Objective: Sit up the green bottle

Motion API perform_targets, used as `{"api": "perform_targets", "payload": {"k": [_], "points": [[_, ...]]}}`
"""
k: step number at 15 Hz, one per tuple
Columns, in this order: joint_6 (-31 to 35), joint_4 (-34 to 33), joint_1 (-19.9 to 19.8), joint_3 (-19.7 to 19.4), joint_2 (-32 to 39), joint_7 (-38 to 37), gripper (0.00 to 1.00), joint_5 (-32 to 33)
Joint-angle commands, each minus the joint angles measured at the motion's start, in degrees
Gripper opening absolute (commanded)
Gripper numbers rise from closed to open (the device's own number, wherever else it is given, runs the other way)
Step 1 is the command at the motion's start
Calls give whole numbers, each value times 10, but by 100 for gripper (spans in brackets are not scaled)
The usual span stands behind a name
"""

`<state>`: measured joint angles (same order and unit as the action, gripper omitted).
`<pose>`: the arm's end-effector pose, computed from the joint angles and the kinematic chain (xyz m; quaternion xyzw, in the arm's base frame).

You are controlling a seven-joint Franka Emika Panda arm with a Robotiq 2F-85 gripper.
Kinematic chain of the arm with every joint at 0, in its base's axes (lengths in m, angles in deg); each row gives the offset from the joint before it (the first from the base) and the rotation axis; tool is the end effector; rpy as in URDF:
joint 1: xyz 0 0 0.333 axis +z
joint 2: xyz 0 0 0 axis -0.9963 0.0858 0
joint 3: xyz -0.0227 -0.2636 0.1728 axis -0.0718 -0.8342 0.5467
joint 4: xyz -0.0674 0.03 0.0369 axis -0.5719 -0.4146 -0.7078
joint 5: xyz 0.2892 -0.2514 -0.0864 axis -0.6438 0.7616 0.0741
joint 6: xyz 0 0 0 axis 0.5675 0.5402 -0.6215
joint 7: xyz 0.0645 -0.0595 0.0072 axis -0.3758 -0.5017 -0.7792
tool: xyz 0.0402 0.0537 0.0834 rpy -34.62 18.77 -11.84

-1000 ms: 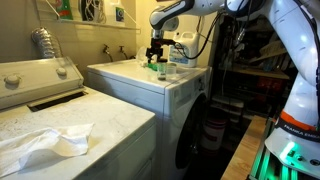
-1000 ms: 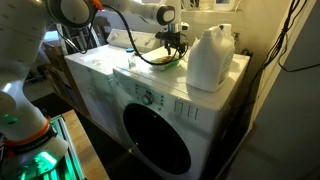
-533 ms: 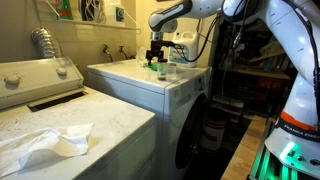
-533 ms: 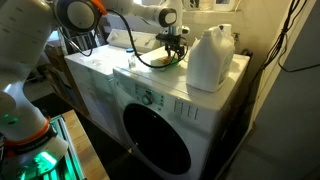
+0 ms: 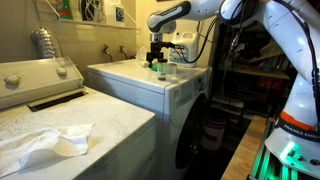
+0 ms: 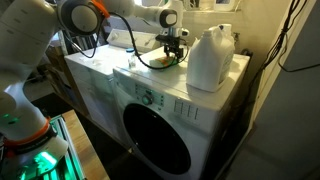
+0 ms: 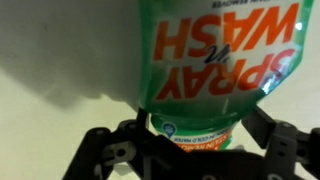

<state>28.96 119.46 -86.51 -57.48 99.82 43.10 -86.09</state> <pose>0.7591 -0.0138 0.3795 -0.9994 -0.0243 -0.0172 0.0199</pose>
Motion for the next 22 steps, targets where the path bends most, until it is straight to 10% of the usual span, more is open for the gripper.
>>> {"api": "perform_targets", "payload": {"k": [1,3,22], "points": [[-13,-23,-4,4,16,18,63,6],[-13,-26,-4,4,16,20,49,6],[218,28,-12,56,-56,128,48,-42]]}}
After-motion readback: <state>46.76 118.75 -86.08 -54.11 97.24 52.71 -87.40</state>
